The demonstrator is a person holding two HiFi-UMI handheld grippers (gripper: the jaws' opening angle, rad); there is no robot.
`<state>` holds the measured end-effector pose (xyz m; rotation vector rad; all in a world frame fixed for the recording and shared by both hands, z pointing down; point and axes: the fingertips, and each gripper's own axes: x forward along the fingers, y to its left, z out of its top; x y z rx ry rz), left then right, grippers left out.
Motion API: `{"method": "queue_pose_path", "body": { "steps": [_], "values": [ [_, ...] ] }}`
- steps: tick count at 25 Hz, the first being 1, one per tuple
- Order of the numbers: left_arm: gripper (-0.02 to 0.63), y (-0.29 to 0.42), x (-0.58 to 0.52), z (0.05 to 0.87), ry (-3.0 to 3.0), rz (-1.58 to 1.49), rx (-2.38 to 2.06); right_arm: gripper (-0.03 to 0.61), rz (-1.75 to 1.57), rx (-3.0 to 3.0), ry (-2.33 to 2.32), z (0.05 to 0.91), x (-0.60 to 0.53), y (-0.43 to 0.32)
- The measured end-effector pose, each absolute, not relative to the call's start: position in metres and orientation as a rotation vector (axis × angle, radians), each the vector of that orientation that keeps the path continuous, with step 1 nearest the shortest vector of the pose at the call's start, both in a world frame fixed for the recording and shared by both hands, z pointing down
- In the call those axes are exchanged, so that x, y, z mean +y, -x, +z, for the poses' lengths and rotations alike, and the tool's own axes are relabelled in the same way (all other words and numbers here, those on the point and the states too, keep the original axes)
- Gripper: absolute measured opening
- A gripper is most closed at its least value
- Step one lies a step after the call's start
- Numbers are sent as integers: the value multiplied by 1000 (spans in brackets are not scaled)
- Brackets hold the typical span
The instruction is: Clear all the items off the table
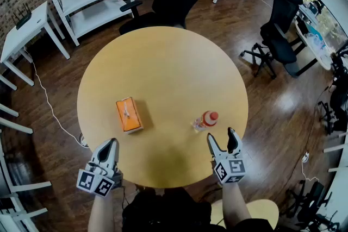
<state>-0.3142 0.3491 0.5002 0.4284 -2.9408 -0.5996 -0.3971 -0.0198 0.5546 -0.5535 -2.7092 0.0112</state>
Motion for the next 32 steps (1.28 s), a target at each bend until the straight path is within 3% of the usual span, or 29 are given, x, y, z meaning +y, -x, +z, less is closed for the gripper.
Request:
{"method": "queue_pose_path", "body": {
  "steps": [2,21,24,32],
  "values": [
    [-9,328,344,511,-412,-618,-2938,396,15,-2704,552,567,-20,417],
    [-9,337,360,538,-233,-632,-2916,396,-5,-2670,559,627,6,482],
    [-9,335,375,535,-209,-660,-2913,333,-42,-2628,560,626,15,484],
    [-9,357,398,487,-309,-642,-3035,321,-44,-2709,556,576,19,479]
  ]
}}
